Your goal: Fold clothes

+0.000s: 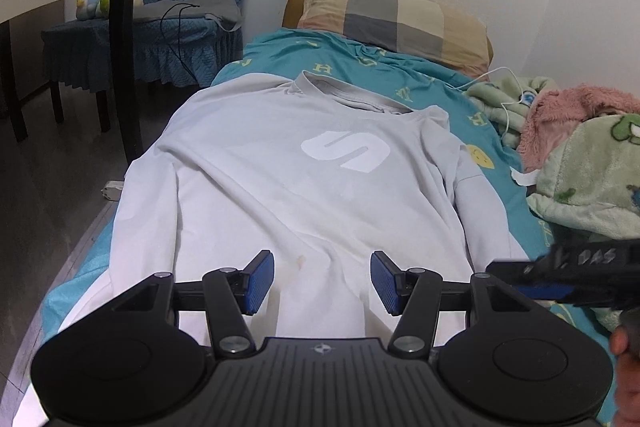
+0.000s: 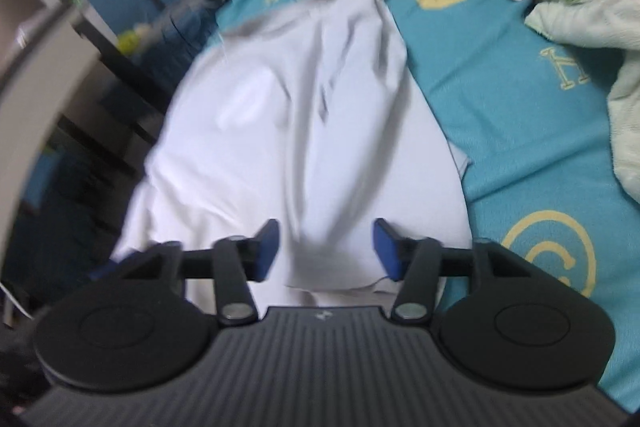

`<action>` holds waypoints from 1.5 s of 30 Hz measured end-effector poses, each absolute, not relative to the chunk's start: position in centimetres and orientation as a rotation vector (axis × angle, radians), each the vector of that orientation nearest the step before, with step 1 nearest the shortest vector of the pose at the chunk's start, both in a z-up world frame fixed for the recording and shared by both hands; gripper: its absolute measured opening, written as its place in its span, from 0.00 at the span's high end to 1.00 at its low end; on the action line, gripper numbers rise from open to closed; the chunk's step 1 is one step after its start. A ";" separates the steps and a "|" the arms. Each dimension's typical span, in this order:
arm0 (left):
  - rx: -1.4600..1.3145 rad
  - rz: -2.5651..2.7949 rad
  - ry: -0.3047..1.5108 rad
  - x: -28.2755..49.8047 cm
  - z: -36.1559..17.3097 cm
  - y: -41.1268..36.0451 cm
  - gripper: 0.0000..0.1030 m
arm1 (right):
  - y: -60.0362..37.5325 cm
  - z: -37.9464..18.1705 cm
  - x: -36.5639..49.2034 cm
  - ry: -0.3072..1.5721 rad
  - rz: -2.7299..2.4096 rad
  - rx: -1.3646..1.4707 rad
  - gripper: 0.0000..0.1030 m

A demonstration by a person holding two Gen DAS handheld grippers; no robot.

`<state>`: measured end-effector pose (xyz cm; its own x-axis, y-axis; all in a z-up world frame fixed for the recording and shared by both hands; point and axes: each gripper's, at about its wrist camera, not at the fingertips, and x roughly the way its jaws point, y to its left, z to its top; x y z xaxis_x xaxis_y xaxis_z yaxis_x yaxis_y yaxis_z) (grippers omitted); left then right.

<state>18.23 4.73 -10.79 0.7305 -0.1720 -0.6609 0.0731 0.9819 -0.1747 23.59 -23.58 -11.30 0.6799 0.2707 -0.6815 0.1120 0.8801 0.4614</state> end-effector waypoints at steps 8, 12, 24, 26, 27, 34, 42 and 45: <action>-0.194 -0.137 0.775 19.0 -11.8 5.5 0.46 | -28.3 -9.3 24.8 0.703 -0.107 0.418 0.95; -0.208 -0.147 0.787 19.2 -12.1 5.4 0.46 | -30.7 -8.2 25.5 0.638 -0.208 0.370 0.95; -0.221 -0.139 0.807 19.2 -12.4 5.3 0.45 | -32.7 -12.0 23.7 0.766 -0.119 0.784 0.91; -0.224 -0.139 0.813 19.2 -12.4 5.3 0.45 | -32.2 -13.2 23.1 0.815 -0.090 0.915 0.89; -0.224 -0.140 0.815 19.2 -12.4 5.3 0.45 | -32.0 -13.9 22.7 0.834 -0.071 0.993 0.78; -0.239 -0.139 0.835 19.2 -12.8 5.3 0.45 | -29.2 -18.8 19.8 0.918 -0.092 1.356 0.37; -0.281 -0.120 0.856 19.6 -13.3 5.9 0.45 | -28.7 -20.0 21.7 0.645 -0.163 1.267 0.38; -0.295 -0.125 0.859 19.7 -13.3 6.0 0.45 | -28.5 -19.2 23.8 0.620 -0.191 1.135 0.36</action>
